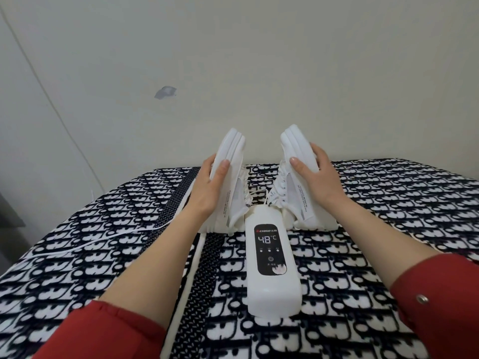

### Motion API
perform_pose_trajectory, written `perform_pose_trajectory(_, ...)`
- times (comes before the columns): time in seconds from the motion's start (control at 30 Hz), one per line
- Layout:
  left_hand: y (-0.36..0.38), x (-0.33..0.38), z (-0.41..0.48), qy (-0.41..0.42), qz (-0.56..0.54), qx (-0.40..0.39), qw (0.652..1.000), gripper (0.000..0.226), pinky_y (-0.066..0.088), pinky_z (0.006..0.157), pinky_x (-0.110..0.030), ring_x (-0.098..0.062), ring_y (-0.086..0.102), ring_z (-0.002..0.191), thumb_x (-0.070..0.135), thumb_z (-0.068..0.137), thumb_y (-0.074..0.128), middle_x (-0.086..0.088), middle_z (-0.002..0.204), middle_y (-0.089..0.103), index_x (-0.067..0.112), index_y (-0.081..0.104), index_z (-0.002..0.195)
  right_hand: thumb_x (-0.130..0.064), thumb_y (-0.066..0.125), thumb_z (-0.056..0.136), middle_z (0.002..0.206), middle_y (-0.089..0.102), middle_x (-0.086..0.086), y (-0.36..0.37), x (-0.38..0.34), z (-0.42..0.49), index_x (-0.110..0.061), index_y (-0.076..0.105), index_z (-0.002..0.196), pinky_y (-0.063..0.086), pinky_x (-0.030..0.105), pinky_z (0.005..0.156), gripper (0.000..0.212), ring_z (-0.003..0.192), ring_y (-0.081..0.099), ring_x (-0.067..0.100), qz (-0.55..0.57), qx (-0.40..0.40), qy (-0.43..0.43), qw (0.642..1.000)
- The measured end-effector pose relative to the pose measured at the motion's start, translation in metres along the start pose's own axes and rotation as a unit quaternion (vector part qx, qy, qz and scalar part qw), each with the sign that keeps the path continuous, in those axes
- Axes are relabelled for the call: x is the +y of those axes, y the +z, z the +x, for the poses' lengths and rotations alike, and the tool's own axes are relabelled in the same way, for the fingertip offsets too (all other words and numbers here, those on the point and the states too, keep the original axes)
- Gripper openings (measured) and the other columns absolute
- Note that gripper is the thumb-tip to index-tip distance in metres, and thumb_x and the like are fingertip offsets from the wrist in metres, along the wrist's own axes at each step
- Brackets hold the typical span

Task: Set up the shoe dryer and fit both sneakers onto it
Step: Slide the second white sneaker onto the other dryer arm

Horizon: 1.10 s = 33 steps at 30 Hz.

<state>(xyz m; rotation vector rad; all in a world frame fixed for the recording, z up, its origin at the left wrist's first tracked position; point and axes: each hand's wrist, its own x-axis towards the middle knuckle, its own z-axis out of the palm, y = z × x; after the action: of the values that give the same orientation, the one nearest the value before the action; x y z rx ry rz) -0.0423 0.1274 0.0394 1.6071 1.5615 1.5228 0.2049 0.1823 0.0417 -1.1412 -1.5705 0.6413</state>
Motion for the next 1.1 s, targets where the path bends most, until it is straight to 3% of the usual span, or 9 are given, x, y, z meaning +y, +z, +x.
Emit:
perform_pose_trajectory(0.13,0.001,-0.005,0.001,-0.007,0.002,0.006,1.0,0.075,0.032,0.08,-0.016,-0.007,0.048,0.113,0.077,0.082,0.033,0.014,0.127,0.05,0.03,0.039,0.14,-0.068,0.061,0.075,0.136,0.052,-0.009,0.0,0.002,-0.003,-0.032,0.041,0.14,0.04,0.032,0.101,0.077,0.121,0.05,0.012,0.01,0.012,-0.011,1.0)
perform_pose_trajectory(0.27,0.002,-0.006,0.002,-0.008,-0.003,0.011,1.0,0.077,0.032,0.077,-0.012,-0.005,0.049,0.111,0.08,0.08,0.032,0.015,0.125,0.051,0.03,0.04,0.139,-0.072,0.059,0.073,0.138,0.052,-0.009,0.0,0.005,-0.001,-0.032,0.04,0.142,0.042,0.035,0.102,0.082,0.122,0.05,0.013,0.006,0.017,-0.011,1.0)
perform_pose_trajectory(0.53,0.004,-0.009,0.002,-0.013,-0.003,0.017,1.0,0.079,0.036,0.087,-0.025,-0.01,0.051,0.115,0.08,0.08,0.032,0.009,0.129,0.054,0.027,0.041,0.138,-0.074,0.058,0.073,0.136,0.053,-0.009,0.002,0.006,-0.002,-0.032,0.04,0.141,0.044,0.035,0.102,0.082,0.121,0.052,0.012,0.008,0.022,-0.016,1.0)
perform_pose_trajectory(0.8,0.005,-0.009,0.001,-0.001,0.002,0.022,1.0,0.083,0.037,0.081,-0.018,-0.007,0.053,0.109,0.084,0.077,0.031,0.01,0.124,0.056,0.027,0.043,0.136,-0.075,0.058,0.073,0.138,0.052,-0.009,0.002,0.008,-0.003,-0.032,0.039,0.142,0.044,0.041,0.104,0.083,0.123,0.051,0.013,0.008,0.019,-0.021,1.0)
perform_pose_trajectory(0.97,0.006,-0.01,0.001,-0.005,0.004,0.022,1.0,0.08,0.036,0.075,-0.013,0.006,0.05,0.103,0.083,0.077,0.032,0.014,0.12,0.056,0.029,0.043,0.136,-0.075,0.057,0.073,0.137,0.053,-0.009,0.001,0.008,-0.004,-0.033,0.039,0.142,0.045,0.04,0.103,0.082,0.122,0.051,0.012,-0.002,0.026,-0.028,0.999)
perform_pose_trajectory(1.1,0.005,-0.012,0.003,-0.011,-0.002,0.024,1.0,0.076,0.036,0.08,-0.016,-0.002,0.053,0.108,0.08,0.079,0.034,0.012,0.122,0.057,0.029,0.044,0.135,-0.072,0.059,0.074,0.138,0.052,-0.01,0.001,0.01,-0.005,-0.033,0.039,0.141,0.044,0.042,0.104,0.081,0.123,0.051,0.012,0.006,0.028,-0.028,0.999)
